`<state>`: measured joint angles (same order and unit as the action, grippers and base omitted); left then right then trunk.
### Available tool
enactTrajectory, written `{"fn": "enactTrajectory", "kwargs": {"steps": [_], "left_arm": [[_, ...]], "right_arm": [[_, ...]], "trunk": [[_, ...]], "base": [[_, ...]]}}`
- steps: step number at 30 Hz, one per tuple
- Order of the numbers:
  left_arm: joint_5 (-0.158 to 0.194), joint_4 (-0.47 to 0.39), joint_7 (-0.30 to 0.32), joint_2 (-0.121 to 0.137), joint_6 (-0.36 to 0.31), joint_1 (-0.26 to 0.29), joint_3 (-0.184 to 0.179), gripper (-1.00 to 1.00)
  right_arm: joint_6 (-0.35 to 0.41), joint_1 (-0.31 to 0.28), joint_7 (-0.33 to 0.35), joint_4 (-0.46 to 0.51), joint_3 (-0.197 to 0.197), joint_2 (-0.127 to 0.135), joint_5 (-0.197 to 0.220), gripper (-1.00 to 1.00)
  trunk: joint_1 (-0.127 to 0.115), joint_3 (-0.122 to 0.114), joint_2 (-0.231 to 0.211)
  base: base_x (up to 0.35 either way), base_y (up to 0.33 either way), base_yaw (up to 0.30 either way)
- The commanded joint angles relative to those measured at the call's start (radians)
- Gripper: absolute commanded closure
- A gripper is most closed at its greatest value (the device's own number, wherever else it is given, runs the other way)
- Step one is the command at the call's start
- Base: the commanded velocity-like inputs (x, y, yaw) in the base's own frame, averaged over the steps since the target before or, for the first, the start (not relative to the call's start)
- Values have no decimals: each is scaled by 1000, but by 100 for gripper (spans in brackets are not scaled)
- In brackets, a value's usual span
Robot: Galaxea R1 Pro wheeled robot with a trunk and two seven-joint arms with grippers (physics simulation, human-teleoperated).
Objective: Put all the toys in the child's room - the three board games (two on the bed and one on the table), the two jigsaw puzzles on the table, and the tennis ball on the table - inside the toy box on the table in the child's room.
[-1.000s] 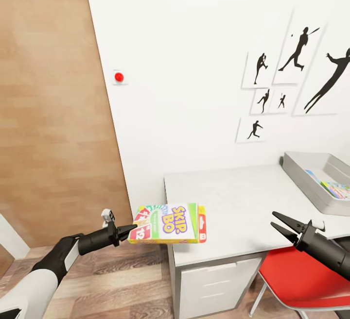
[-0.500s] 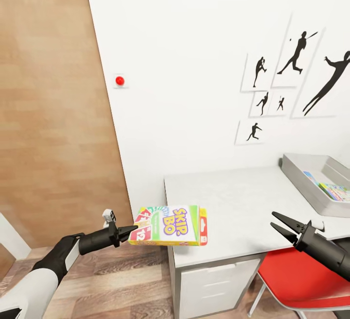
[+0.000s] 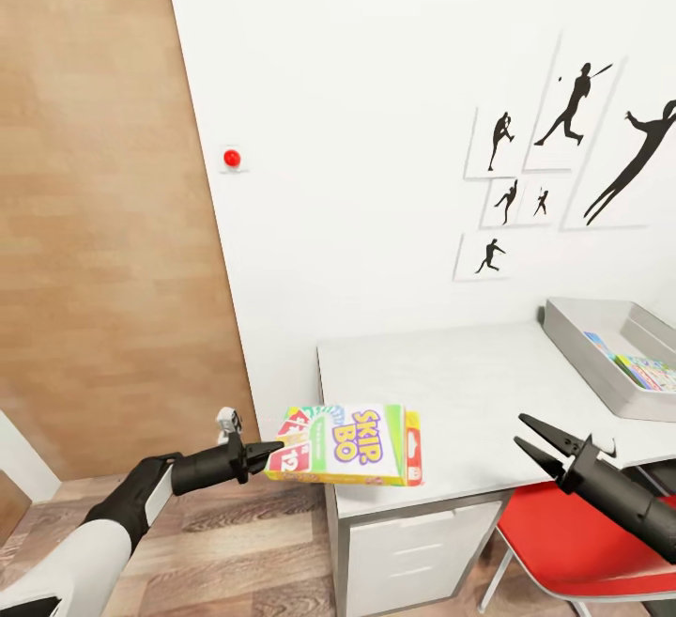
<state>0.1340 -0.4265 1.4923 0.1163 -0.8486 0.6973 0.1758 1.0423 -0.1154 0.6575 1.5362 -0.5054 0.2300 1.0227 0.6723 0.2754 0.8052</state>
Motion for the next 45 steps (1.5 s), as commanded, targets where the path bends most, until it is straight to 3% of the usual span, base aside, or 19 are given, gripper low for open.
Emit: {"fn": "enactTrajectory", "kwargs": {"steps": [1,11,18,23,24,30,45], "left_arm": [[-1,0,3,-6,-10,1,1,100],[-1,-1,4,-11,-9,1,0,100],[1,-6,6,-9,-6,1,1,100],[2,-10,10,-4,21,1,6,100],[2,-10,10,-3,54,1,7,100],[4,-9,12,-2,63,1,8,100],[7,-9,19,-1,65,1,11,100]], "right_arm": [[5,-1,6,-1,-1,-6,-6,-100],[5,-1,1,-2,-5,-59,-4,-100],[5,-1,1,-2,-5,-60,-6,-100],[5,-1,0,-2,-3,-60,-6,-100],[5,-1,-1,-2,-3,-60,-6,-100],[5,-1,-1,-2,-2,-60,-7,-100],[5,-1,7,-2,-2,-61,-7,-100]], "trunk": [[0,1,1],[0,1,1],[0,1,1],[0,1,1],[0,1,1],[0,1,1],[-57,-46,-104]], "base": [[0,0,0],[0,0,0],[0,0,0],[0,0,0],[0,0,0],[0,0,0],[0,0,0]]}}
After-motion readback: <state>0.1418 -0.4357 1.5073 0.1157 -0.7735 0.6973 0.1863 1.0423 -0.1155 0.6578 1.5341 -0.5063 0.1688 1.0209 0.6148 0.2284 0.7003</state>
